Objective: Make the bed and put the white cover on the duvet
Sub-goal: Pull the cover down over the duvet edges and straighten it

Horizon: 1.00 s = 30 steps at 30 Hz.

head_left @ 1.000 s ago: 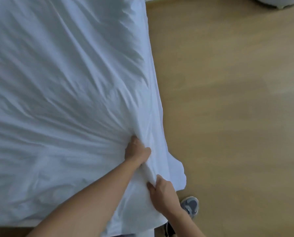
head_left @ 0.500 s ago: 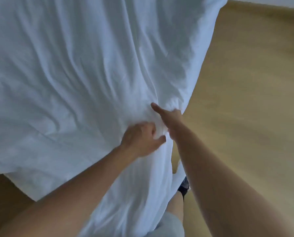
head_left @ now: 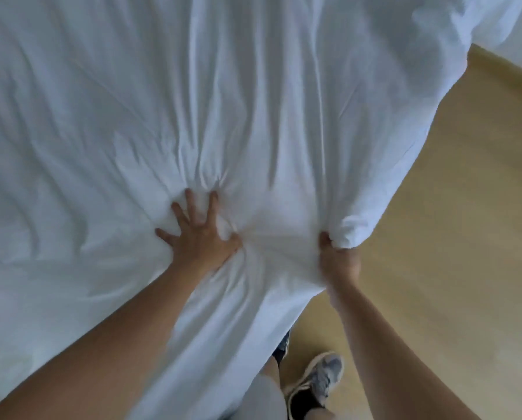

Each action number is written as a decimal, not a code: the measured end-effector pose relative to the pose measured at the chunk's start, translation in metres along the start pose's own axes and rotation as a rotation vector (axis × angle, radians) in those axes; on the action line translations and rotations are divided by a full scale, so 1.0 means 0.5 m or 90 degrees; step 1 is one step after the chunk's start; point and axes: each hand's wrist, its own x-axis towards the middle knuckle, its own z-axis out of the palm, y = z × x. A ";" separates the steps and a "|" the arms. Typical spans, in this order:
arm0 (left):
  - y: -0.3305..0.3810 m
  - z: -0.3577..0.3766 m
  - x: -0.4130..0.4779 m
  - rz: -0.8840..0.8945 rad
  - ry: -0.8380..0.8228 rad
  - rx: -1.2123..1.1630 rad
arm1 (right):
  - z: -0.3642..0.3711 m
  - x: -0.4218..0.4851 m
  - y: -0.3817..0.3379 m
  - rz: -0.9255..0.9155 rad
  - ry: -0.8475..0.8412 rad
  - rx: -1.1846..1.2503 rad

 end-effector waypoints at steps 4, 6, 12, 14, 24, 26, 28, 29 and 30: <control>0.023 0.054 -0.003 -0.020 0.023 0.055 | -0.044 0.067 -0.089 0.015 -0.324 -0.491; 0.054 0.045 0.004 -0.019 0.031 0.037 | -0.066 0.093 -0.175 -0.164 -0.302 -0.698; 0.134 0.050 0.046 -0.084 0.111 -0.023 | 0.098 0.226 -0.369 -0.546 0.015 -0.676; 0.147 0.056 0.047 -0.112 0.111 -0.014 | 0.127 0.298 -0.344 -0.627 -0.006 -0.767; 0.190 0.021 0.031 -0.193 0.113 -0.016 | -0.045 0.394 -0.408 -0.703 -0.013 -0.619; 0.180 0.055 0.011 -0.225 0.102 -0.005 | 0.002 0.396 -0.402 -0.599 -0.086 -0.722; 0.164 0.079 0.007 -0.255 0.073 -0.009 | 0.066 0.371 -0.401 -0.572 -0.104 -0.716; 0.170 0.076 0.011 -0.252 0.059 -0.012 | 0.077 0.357 -0.402 -0.590 -0.074 -0.687; 0.169 0.077 0.009 -0.235 0.045 -0.015 | 0.082 0.336 -0.386 -0.627 -0.041 -0.660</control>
